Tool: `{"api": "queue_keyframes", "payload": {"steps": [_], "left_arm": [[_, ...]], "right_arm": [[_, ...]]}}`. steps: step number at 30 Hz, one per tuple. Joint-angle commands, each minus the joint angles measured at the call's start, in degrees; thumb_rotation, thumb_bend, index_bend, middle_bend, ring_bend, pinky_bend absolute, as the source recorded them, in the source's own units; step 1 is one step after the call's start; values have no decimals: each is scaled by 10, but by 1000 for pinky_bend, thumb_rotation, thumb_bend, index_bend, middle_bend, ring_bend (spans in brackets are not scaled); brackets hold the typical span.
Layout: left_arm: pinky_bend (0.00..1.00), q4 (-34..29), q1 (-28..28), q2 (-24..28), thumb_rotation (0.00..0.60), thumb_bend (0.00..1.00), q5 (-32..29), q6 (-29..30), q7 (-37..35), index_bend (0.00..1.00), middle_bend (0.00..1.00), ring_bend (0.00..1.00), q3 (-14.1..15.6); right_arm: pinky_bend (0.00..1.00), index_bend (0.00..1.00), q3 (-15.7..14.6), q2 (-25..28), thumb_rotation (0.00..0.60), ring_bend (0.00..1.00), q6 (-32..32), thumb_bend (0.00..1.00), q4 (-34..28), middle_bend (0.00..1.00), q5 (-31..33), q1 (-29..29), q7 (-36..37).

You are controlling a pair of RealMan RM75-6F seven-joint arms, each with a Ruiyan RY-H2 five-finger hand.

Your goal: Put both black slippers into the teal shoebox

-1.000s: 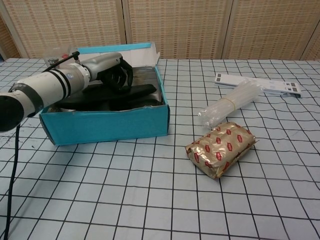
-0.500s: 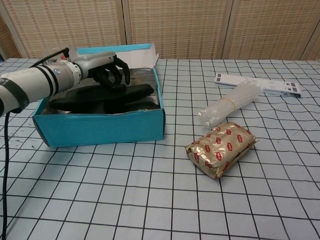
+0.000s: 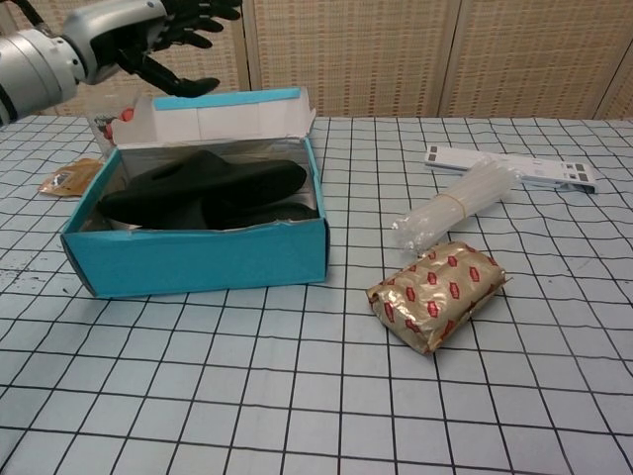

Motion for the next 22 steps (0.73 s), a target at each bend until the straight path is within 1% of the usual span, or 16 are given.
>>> {"api": "queue_keyframes", "payload": {"steps": [1, 3, 4, 6, 7, 9, 10, 13, 15, 16, 19, 22], "left_arm": [[64, -144, 95, 111, 600, 380, 44, 108, 40, 0, 0, 0, 41], [54, -199, 150, 155, 600, 378, 56, 149, 84, 0, 0, 0, 80], [50, -225, 192, 179, 600, 378, 64, 179, 118, 0, 0, 0, 110], [46, -245, 259, 199, 600, 379, 68, 234, 177, 0, 0, 0, 151], [46, -247, 304, 202, 600, 379, 64, 271, 212, 0, 0, 0, 174], [46, -238, 366, 191, 600, 378, 48, 327, 252, 0, 0, 0, 194], [45, -221, 405, 177, 600, 379, 34, 359, 271, 0, 0, 0, 203], [38, -175, 462, 143, 600, 372, 1, 396, 289, 0, 0, 0, 205], [30, -163, 470, 147, 600, 371, -9, 382, 317, 0, 0, 0, 209], [28, -166, 473, 151, 600, 371, -12, 378, 319, 0, 0, 0, 208], [26, -164, 476, 153, 600, 373, -11, 371, 313, 0, 0, 0, 200], [26, -155, 479, 154, 600, 373, 3, 379, 308, 0, 0, 0, 195]], "right_arm": [[0, 0, 4, 2, 600, 0, 10, 145, 1, 0, -1, -4, -5], [0, 0, 8, 2, 600, 0, 18, 145, 2, 0, 2, -8, -13], [0, 0, 12, 2, 600, 0, 23, 145, 3, 0, 7, -11, -23], [0, 0, 20, -1, 600, 0, 33, 145, 5, 0, 14, -16, -42], [0, 0, 26, -4, 600, 0, 40, 146, 6, 0, 19, -20, -57], [0, 0, 35, -8, 600, 0, 52, 145, 9, 0, 26, -25, -79], [0, 0, 40, -11, 600, 0, 61, 145, 10, 0, 29, -29, -91], [0, 0, 48, -14, 600, 0, 81, 145, 7, 0, 31, -37, -105], [0, 0, 50, -12, 600, 0, 87, 145, 5, 0, 31, -40, -108], [0, 0, 51, -11, 600, 0, 89, 145, 4, 0, 31, -41, -107], [0, 0, 49, -8, 600, 0, 89, 146, -3, 0, 30, -44, -106], [0, 0, 46, -6, 600, 0, 92, 146, -5, 0, 23, -45, -103]]}}
